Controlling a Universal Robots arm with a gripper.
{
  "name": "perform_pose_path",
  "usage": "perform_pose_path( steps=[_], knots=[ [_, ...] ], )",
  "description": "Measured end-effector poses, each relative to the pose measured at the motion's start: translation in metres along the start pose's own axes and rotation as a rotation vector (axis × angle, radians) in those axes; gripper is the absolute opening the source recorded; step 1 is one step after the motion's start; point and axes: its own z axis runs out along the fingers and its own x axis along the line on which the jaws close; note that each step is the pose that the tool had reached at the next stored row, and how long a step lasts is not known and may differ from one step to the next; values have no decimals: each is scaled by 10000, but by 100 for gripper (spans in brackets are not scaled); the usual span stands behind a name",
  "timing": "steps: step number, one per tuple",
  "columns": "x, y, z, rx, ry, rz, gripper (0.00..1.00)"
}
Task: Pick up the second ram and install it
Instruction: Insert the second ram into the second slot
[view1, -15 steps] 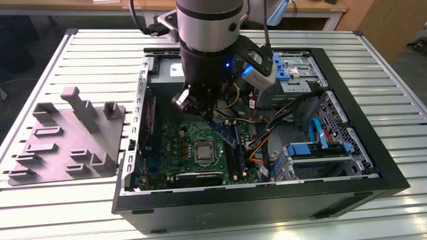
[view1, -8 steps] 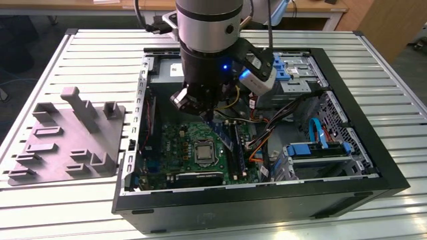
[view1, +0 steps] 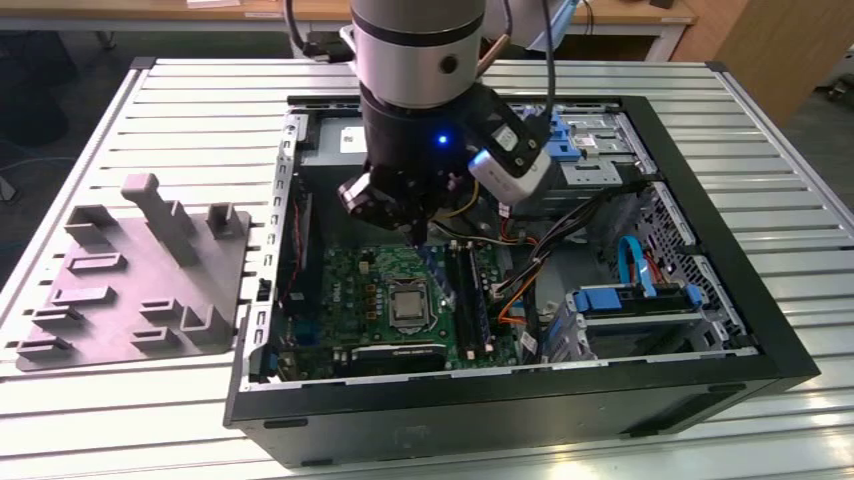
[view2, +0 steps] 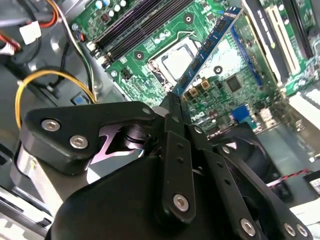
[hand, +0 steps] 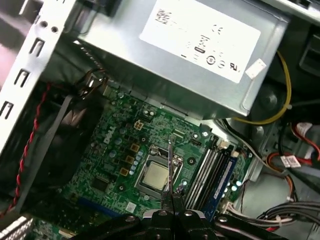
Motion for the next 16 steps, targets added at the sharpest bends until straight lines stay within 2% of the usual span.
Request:
perform_pose_path(
  steps=[13,16],
  knots=[
    [1,-1,37,87,-64,2332,11],
    [1,-2,48,100,-74,2688,11]
  ],
)
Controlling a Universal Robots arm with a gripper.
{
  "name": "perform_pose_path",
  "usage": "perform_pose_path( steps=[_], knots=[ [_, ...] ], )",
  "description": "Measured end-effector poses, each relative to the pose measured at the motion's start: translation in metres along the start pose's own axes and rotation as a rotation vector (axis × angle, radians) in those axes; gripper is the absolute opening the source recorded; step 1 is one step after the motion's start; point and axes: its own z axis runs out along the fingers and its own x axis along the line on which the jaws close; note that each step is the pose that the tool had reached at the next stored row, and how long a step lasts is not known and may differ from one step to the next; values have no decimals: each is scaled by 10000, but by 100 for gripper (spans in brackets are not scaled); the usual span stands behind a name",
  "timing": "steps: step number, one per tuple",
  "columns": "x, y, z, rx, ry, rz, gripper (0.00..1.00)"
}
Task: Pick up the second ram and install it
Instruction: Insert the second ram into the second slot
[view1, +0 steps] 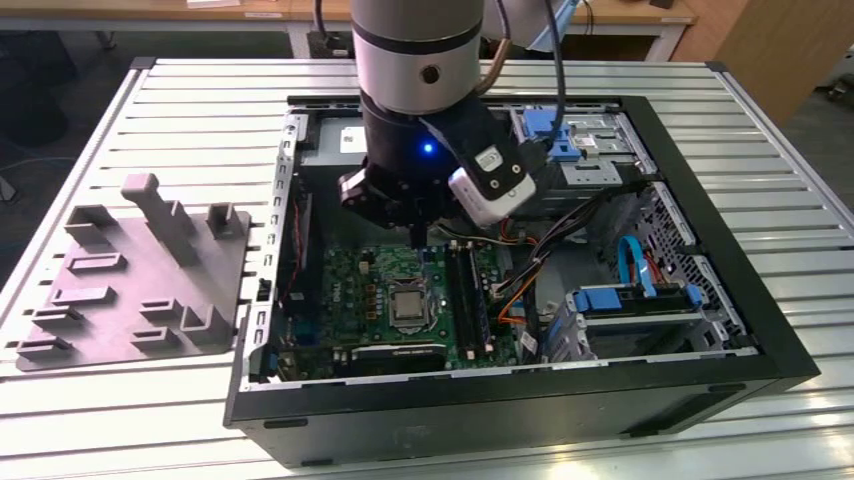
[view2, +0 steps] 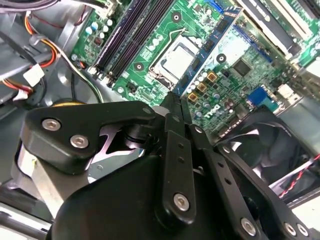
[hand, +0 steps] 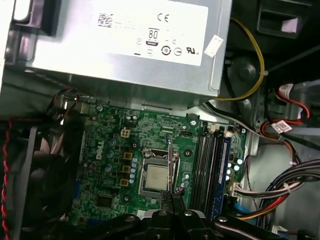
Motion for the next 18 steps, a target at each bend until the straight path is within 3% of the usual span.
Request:
perform_pose_path(
  steps=[7,18],
  knots=[
    [-53,-7,19,7,-6,217,11],
    [-77,-11,45,10,-16,529,11]
  ],
)
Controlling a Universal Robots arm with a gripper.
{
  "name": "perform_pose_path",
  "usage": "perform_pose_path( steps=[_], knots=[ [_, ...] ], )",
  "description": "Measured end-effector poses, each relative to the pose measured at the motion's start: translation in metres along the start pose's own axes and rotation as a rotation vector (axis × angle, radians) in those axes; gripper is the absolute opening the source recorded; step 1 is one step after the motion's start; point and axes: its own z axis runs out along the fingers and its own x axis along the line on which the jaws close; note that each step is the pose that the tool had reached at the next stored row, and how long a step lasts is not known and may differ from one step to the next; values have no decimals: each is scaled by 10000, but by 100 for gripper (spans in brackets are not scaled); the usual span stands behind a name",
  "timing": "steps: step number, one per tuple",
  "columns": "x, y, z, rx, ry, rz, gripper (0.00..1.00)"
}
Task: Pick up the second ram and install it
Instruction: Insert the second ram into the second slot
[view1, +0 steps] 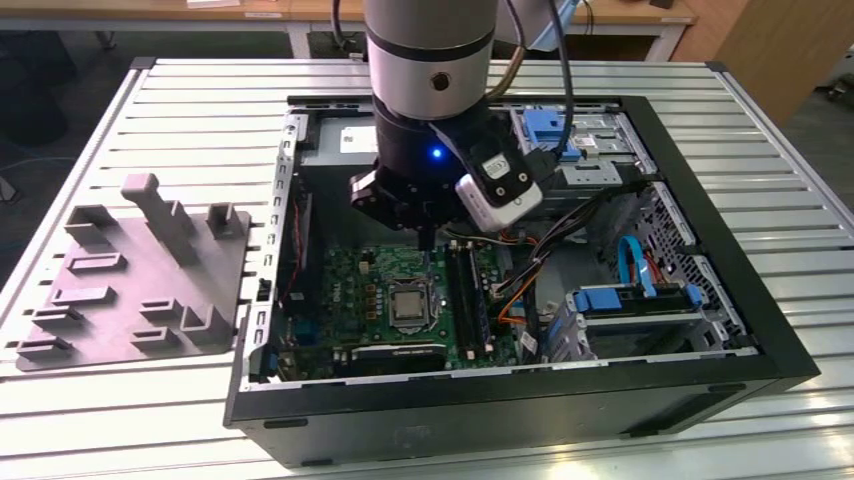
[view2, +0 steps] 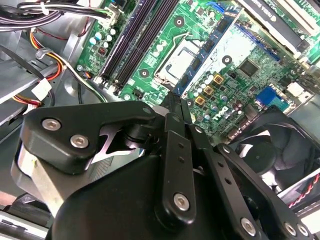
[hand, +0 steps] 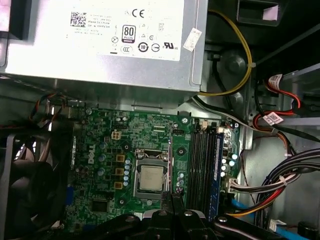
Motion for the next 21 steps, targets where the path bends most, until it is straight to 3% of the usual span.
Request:
perform_pose_path(
  steps=[21],
  knots=[
    [-306,-22,34,11,-10,327,11]
  ],
)
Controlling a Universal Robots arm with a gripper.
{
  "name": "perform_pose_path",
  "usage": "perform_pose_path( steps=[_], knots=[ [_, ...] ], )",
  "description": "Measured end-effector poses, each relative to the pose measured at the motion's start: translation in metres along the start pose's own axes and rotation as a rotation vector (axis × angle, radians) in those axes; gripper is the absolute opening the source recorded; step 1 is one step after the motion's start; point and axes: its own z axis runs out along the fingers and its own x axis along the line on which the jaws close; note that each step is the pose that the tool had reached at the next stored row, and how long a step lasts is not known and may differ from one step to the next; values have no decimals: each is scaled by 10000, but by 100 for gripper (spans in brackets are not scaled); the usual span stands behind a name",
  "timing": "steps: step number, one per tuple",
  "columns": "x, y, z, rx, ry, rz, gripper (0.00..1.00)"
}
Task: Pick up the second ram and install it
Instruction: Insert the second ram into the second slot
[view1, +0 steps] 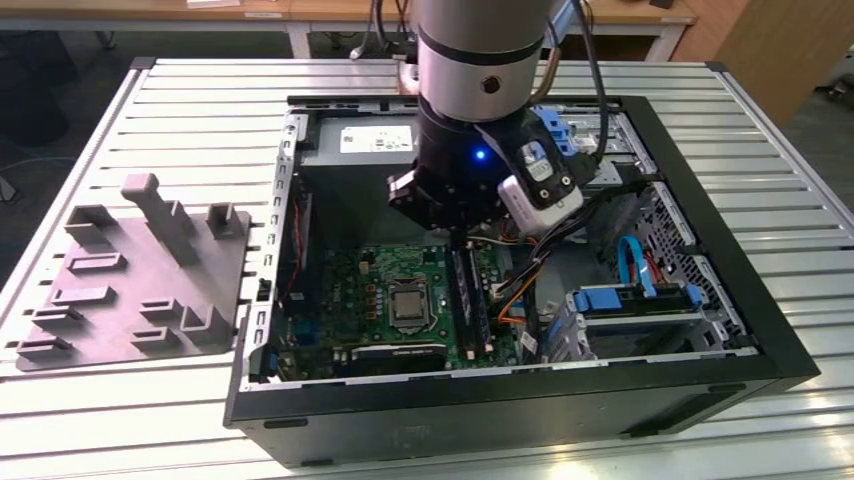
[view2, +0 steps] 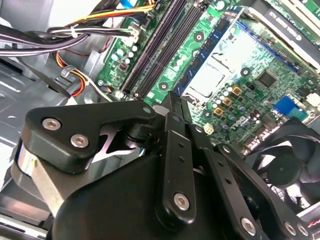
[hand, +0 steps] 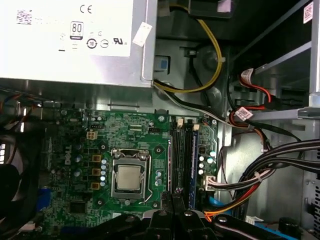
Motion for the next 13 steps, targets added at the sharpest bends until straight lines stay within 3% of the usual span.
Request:
perform_pose_path(
  steps=[13],
  knots=[
    [-22,-5,130,5,-4,161,11]
  ],
)
